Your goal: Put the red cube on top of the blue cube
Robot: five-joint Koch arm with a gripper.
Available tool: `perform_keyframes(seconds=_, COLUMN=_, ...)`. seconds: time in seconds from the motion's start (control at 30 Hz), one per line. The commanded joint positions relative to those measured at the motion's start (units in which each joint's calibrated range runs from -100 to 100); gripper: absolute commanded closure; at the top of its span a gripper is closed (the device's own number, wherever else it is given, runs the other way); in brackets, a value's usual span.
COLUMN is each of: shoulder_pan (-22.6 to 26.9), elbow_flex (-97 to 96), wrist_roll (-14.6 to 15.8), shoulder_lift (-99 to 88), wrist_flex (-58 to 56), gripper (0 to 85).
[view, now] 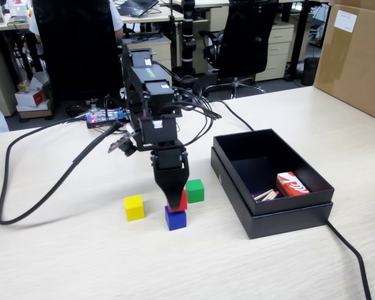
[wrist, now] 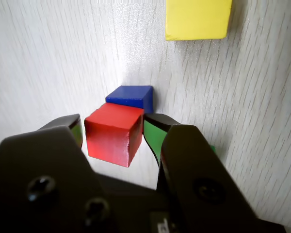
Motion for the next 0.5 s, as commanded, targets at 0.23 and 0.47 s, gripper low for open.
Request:
perform_keyframes(seconds=0.23, shoulder_pan=0.0, elbow_flex=3.9, wrist_roll=-0.1, shoulder_lift=-1.9, wrist_flex=-0.3, gripper=37.8)
perform_keyframes(seconds=0.47, shoulder_pan=0.2, elbow_flex=1.8, wrist_roll=0.0, shoulder_lift=-12.3, wrist_flex=-0.3, gripper=35.1)
